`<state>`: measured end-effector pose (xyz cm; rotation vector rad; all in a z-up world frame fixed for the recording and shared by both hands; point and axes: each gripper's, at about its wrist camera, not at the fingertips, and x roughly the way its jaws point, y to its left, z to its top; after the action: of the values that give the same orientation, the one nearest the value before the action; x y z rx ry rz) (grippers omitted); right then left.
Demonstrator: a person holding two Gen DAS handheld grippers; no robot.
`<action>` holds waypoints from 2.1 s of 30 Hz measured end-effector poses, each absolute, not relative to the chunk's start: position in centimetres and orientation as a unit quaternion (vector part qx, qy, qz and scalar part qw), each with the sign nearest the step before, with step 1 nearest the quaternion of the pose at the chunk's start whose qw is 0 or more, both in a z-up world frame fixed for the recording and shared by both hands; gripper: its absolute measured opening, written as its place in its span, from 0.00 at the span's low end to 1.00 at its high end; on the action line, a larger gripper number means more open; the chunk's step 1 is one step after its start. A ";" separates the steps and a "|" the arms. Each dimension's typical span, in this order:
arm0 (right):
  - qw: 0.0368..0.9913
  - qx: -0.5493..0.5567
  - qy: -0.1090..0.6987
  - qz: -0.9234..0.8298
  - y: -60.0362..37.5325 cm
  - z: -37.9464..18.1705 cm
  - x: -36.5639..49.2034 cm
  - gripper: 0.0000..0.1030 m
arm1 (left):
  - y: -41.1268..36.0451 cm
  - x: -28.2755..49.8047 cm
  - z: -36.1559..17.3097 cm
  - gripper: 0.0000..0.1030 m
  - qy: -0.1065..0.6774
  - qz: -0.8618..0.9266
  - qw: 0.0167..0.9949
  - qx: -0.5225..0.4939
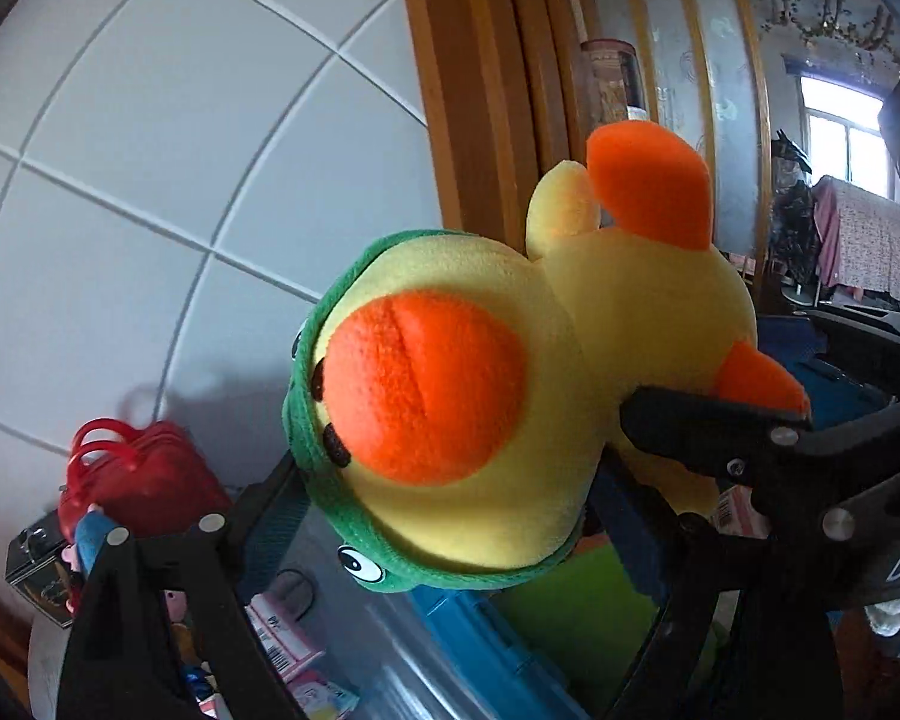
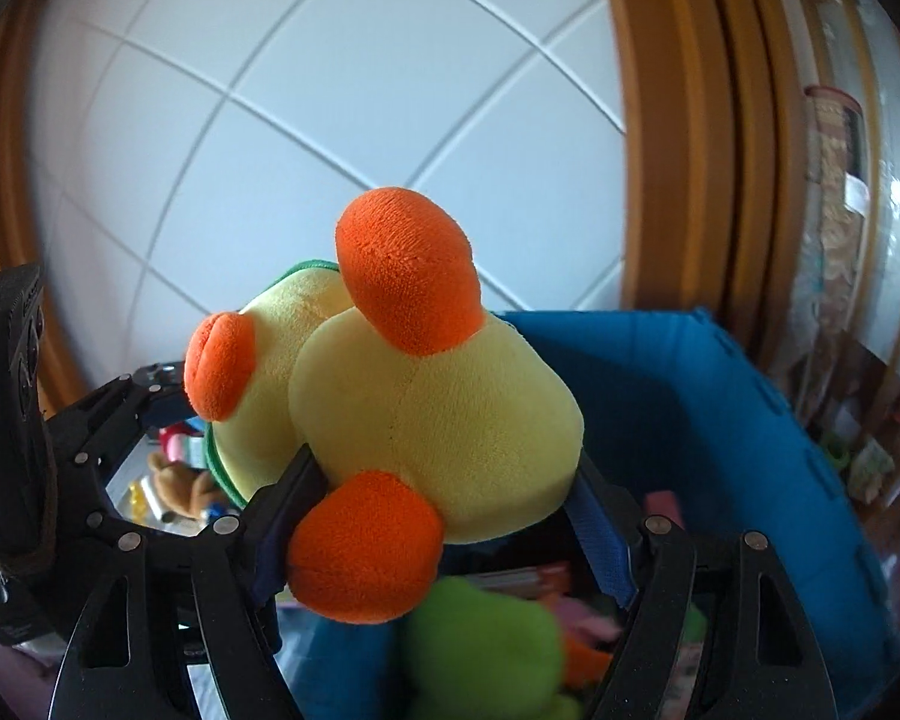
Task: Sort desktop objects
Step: 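Carry the plush duck in the right tool over the blue crate, then open the right tool to drop the duck into the crate and withdraw, then grasp the yellow-green sachet with the left tool while the right tool grasps the pink tissue pack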
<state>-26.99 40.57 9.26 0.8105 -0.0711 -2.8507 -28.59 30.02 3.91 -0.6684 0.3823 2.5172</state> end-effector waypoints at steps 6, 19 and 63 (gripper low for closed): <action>0.060 0.308 -0.055 -0.948 46.9 8.1 -29.6 0.77 | 38.1 -32.3 2.1 0.88 0.177 0.899 0.257 -0.307; 0.038 0.351 -0.082 -0.932 52.0 5.3 -32.9 0.94 | 43.0 -34.4 -0.4 0.88 0.209 0.880 0.238 -0.355; 0.218 0.327 0.005 -0.920 18.9 -0.5 -23.1 1.00 | -6.3 -21.8 -10.6 0.98 0.002 0.927 -0.077 -0.367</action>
<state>-23.13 18.90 -0.46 0.9045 0.0141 -2.5456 -21.77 -6.25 -10.59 -1.2138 0.0082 3.0640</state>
